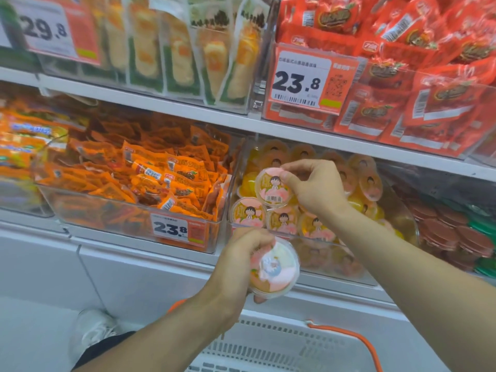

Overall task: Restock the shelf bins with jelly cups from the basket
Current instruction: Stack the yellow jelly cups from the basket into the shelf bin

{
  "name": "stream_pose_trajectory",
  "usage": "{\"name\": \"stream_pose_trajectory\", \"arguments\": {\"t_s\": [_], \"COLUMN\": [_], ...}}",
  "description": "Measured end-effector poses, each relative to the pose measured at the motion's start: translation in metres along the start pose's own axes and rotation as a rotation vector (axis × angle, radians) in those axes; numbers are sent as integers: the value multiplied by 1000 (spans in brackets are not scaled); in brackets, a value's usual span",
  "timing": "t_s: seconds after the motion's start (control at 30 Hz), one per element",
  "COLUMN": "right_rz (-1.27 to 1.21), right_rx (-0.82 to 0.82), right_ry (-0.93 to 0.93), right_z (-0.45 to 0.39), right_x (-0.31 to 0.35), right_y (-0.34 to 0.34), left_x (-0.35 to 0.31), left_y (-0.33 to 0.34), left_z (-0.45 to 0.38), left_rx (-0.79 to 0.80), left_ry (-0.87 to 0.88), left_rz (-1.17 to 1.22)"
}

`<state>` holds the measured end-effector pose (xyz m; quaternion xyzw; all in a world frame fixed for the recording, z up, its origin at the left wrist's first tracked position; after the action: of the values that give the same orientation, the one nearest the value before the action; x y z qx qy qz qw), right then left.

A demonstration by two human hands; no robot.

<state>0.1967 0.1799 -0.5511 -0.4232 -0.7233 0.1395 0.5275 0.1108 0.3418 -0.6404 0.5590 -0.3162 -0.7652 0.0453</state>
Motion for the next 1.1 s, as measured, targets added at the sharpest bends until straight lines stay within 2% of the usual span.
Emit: {"name": "stream_pose_trajectory", "arguments": {"t_s": [0.2,0.43,0.5,0.6,0.67,0.73,0.8,0.87,0.93,1.0,1.1], "right_rz": [3,-99,-89,-90,-199,-270,-225,-191,-321,-514,-543], "right_rx": [70,60,19,-81,42,299,514,599,536,417,262], "right_ry": [52,113,103,-12,-74,-89,-85,-32,79,178,103], "right_z": [10,16,19,33,48,64,81,93,100,103,97], "right_x": [-4,-8,-4,12,20,22,18,10,2,-1,-2], "right_y": [3,1,-6,-29,-36,-37,-38,-36,-31,-28,-40], "left_x": [-4,-7,-9,-15,-19,-25,-31,-34,-30,-27,-31], "left_y": [-5,-2,0,3,6,10,14,17,18,21,25], "left_z": [0,-7,-7,-6,-6,-4,-1,0,-1,-3,-3], "left_rx": [-77,-157,-180,-152,-113,-84,-76,-107,-130,-146,-158], "left_ry": [47,104,160,266,338,404,488,543,545,575,651], "left_rz": [-7,-38,-72,-147,-200,-254,-324,-337,-249,-276,-482]}}
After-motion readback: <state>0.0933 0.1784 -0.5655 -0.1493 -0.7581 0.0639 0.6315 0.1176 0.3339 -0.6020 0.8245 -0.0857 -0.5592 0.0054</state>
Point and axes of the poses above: each hand's wrist, its own z-axis away from the middle knuckle, its own y-axis out of the palm, x = y × z, the point moved 6 cm from there along -z, towards the middle knuckle, and after that the axes turned 6 degrees about z, right-handed, at the moved point
